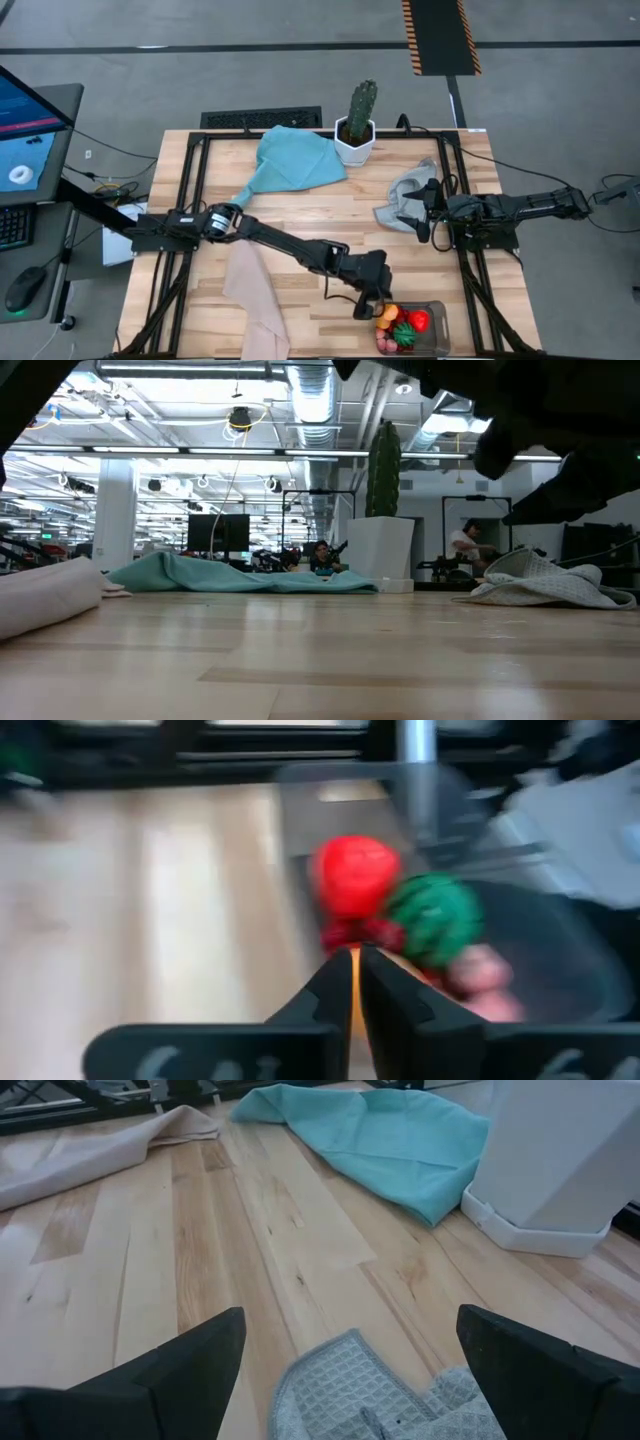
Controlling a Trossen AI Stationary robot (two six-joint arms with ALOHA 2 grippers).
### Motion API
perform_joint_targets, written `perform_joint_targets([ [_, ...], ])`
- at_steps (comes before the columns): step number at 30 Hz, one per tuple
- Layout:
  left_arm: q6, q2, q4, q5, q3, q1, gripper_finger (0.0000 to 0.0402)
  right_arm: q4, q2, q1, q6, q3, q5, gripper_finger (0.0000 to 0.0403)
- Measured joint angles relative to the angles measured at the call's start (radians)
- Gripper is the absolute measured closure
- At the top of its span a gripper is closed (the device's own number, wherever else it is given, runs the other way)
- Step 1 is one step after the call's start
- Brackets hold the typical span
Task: Pick and placing Produce into tupperware
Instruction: Return to Home Position
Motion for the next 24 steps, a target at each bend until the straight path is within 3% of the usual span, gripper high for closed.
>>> perform_joint_targets([
  [3,0.109,0.002,0.006,-0.172,0.0,-0.004,0.039,0.0,0.0,0.0,0.0,0.0,0.0,0.0017],
  [6,0.051,0.002,0.009,-0.298,0.0,0.0,0.0381,0.0,0.0,0.0,0.0,0.0,0.0,0.0017],
  [11,-0.023,0.003,0.036,-0.335,0.0,0.015,0.0377,0.0,0.0,0.0,0.0,0.0,0.0,0.0017],
  [16,0.109,-0.009,0.061,-0.45,-0.031,-0.018,0.0387,0.0,0.0,0.0,0.0,0.0,0.0,0.0017],
  [19,0.177,-0.055,0.249,-0.363,-0.106,-0.025,0.0398,0.0,0.0,0.0,0.0,0.0,0.0,0.0017],
  [22,0.235,-0.109,0.63,-0.066,-0.265,0.005,0.0401,0.0,0.0,0.0,0.0,0.0,0.0,0.0017],
  [24,0.225,-0.12,0.869,0.024,-0.376,0.021,0.0401,0.0,0.0,0.0,0.0,0.0,0.0,0.0017],
])
